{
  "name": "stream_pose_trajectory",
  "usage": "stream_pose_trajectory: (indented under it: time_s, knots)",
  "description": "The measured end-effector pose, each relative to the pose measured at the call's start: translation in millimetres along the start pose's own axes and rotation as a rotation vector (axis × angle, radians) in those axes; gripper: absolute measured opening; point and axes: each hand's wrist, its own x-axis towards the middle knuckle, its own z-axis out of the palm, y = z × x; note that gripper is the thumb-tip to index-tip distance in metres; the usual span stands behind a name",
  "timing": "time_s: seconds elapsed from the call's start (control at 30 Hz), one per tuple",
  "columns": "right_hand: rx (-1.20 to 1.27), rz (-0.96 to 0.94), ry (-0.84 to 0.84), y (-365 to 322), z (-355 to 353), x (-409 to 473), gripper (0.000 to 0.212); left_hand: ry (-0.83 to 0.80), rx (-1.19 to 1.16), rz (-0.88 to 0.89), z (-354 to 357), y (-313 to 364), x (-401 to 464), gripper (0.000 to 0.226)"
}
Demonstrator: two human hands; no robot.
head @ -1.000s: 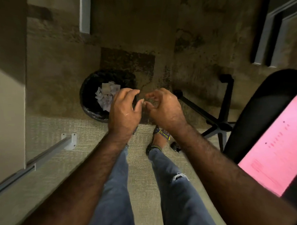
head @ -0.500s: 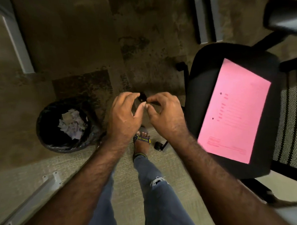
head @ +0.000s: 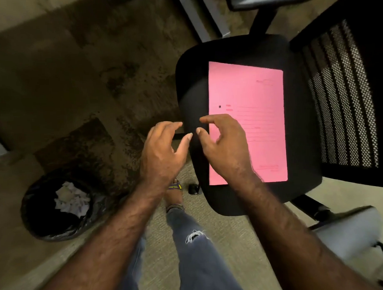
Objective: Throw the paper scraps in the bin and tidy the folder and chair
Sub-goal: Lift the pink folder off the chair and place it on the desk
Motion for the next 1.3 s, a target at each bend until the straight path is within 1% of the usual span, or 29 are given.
stream_pose_trajectory:
  time_s: [0.17, 0.3, 0.37, 0.5, 0.57, 0.67, 0.73, 0.8, 0.9, 1.0, 1.17, 1.3]
  knots:
    - [-0.011, 0.106, 0.073, 35, -33, 3, 0.034, -0.057, -0.006, 0.03, 21, 27, 8, 0.035]
    - [-0.038, 0.189, 0.16, 76, -58, 8, 0.037, -0.15, -0.016, 0.021, 41, 44, 13, 0.036]
    - [-0.073, 0.269, 0.185, 97, -65, 11, 0.043, -0.208, -0.011, -0.001, 50, 49, 13, 0.04]
    - [-0.168, 0.447, 0.171, 135, -74, 16, 0.06, -0.249, -0.059, -0.089, 63, 58, 10, 0.06]
    - [-0.179, 0.508, 0.151, 148, -76, 17, 0.062, -0.255, -0.077, -0.143, 68, 59, 10, 0.066]
    - [-0.146, 0.551, 0.129, 160, -73, 13, 0.062, -0.225, -0.114, -0.204, 74, 55, 12, 0.061]
    - [-0.13, 0.553, 0.123, 163, -69, 10, 0.066, -0.234, -0.141, -0.218, 75, 53, 14, 0.053]
    - [-0.105, 0.547, 0.132, 161, -67, 9, 0.067, -0.282, -0.169, -0.237, 73, 49, 17, 0.049]
    - [-0.054, 0.556, 0.171, 153, -64, 10, 0.062, -0.358, -0.262, -0.327, 70, 37, 22, 0.047]
    - [0.015, 0.564, 0.18, 144, -64, 10, 0.058, -0.372, -0.34, -0.417, 59, 27, 26, 0.046]
    - [0.369, 0.627, 0.181, 114, -70, 0, 0.054, -0.353, -0.265, -0.423, 14, 27, 31, 0.044]
    - [0.49, 0.603, 0.191, 81, -82, -21, 0.053, -0.349, -0.21, -0.401, -40, 45, 28, 0.045]
